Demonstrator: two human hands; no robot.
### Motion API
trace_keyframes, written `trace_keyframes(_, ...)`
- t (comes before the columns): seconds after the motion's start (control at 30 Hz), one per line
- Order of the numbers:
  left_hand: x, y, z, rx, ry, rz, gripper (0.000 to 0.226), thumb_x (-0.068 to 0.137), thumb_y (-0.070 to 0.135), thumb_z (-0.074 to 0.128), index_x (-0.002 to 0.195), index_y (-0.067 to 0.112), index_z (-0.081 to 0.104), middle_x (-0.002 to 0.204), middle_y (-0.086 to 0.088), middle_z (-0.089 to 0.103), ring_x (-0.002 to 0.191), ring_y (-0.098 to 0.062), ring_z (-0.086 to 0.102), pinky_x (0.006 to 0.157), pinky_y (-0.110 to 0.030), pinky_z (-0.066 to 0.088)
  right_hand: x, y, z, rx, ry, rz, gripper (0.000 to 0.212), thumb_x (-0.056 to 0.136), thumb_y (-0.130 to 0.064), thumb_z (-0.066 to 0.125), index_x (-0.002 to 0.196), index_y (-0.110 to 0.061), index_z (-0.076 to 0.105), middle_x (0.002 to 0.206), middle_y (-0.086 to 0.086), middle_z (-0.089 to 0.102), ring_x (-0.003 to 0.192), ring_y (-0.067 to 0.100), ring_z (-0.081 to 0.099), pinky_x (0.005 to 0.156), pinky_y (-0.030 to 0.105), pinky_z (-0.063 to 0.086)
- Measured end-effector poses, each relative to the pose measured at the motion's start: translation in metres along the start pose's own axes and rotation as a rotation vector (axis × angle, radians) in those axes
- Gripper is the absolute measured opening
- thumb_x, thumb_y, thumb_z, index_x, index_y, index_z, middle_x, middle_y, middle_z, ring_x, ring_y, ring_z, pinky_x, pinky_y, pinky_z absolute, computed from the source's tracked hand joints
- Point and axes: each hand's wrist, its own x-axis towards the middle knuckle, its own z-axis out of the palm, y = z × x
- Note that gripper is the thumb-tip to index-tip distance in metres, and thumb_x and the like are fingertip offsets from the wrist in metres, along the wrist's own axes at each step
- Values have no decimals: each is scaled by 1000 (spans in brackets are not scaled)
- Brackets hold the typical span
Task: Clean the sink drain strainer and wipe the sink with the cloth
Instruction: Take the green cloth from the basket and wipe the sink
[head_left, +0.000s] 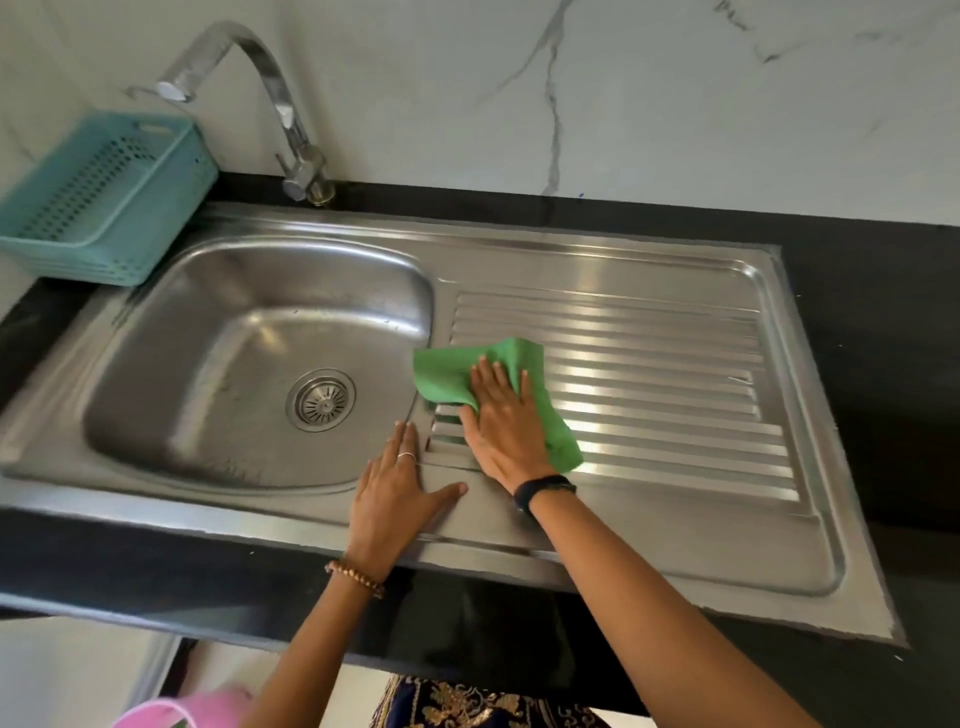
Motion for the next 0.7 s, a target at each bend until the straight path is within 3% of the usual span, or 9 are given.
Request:
trace_keyframes(0.33, -7, 1, 3, 11, 24, 25, 91, 80, 57, 54, 147, 15, 10, 156, -6, 16, 144, -20, 12, 118, -42, 7, -1, -9, 9, 10, -95, -282, 53, 98, -34, 27, 147, -15, 19, 157, -1, 16, 146, 13, 10, 119, 36, -5)
trace_keyframes(0.5, -19, 35, 20, 23, 75, 109, 88, 82, 58, 49, 147, 15, 7, 158, -5, 4, 145, -18, -7, 113, -38, -12, -41, 26, 1, 59, -25, -162, 52, 98, -33, 30, 147, -15, 21, 156, -1, 20, 145, 11, 15, 120, 32, -4)
trace_keyframes(0.6, -24, 73, 41, 70, -20, 225, 92, 81, 63, 45, 147, 18, -2, 158, -5, -5, 142, -15, -15, 113, -40, -15, -67, 70, -17, 40, 28, -20, 49, 99, -30, 30, 146, -16, 24, 155, -3, 23, 144, 9, 17, 120, 33, -2)
trace_keyframes(0.7, -28, 107, 62, 137, -156, 324, 99, 73, 75, 41, 143, 30, -11, 152, 3, -22, 134, -16, -28, 109, -50, -19, -93, 113, -36, 11, 50, 111, 49, 99, -30, 29, 146, -17, 25, 155, -3, 22, 144, 10, 16, 120, 35, -2)
